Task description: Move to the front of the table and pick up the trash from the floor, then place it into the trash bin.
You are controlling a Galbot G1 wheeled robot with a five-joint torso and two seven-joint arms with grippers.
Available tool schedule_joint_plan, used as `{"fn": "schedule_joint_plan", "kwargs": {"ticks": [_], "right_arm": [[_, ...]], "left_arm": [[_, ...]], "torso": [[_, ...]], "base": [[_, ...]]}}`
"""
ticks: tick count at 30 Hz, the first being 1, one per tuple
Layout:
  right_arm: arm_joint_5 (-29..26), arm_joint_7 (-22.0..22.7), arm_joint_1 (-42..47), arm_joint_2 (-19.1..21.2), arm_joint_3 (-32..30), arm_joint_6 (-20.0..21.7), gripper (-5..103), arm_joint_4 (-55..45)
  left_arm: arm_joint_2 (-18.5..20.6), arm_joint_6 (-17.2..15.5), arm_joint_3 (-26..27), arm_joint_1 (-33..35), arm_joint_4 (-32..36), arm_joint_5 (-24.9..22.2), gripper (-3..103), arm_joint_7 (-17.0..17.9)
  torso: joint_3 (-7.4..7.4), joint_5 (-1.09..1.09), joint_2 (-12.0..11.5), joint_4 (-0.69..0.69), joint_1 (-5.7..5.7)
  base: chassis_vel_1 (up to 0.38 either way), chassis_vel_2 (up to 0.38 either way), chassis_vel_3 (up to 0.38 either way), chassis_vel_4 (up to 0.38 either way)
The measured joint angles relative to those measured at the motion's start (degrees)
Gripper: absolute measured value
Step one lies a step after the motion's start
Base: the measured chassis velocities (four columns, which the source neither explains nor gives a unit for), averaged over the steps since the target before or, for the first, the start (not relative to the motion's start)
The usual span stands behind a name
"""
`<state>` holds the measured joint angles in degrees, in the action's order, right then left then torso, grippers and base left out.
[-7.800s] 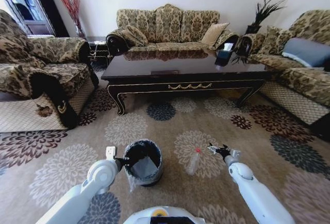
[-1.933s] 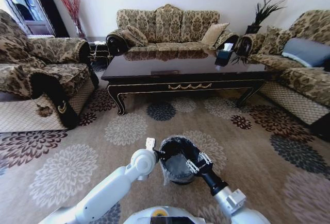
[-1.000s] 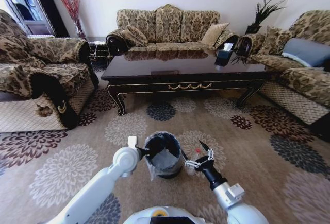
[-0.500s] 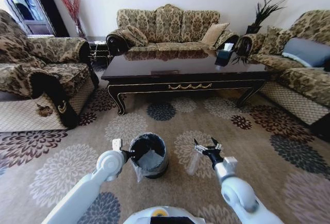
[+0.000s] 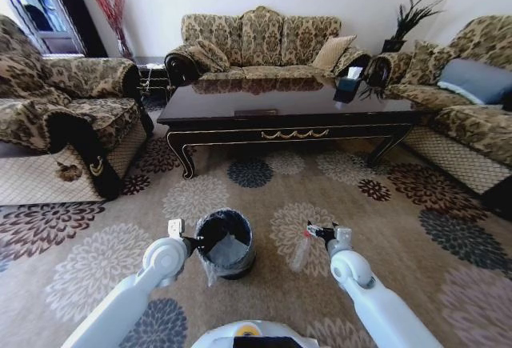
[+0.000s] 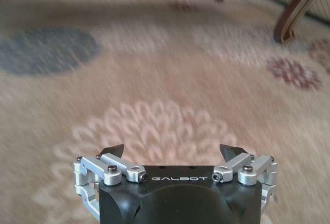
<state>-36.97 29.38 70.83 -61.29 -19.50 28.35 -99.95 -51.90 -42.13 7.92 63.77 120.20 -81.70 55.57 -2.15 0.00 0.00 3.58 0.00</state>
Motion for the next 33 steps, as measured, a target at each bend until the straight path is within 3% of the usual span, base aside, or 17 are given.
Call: {"fn": "schedule_joint_plan", "kwargs": {"ticks": [18, 33], "right_arm": [[-0.8, 0.1, -6.3, -7.6, 5.6, 1.4, 100, 12.9], [1.1, 0.6, -9.2, -11.6, 5.6, 1.4, 100, 21.6]], "left_arm": [[0.8, 0.0, -0.8, -0.4, 0.5, -0.5, 0, -0.1], [1.6, 0.1, -1.1, -1.2, 0.6, -0.6, 0, -0.5]], "torso": [[0.0, -0.01, 0.0, -0.01, 0.0], [0.0, 0.0, 0.0, 0.0, 0.0]], "base": [[0.0, 0.0, 0.0, 0.0], [0.0, 0.0, 0.0, 0.0]]}}
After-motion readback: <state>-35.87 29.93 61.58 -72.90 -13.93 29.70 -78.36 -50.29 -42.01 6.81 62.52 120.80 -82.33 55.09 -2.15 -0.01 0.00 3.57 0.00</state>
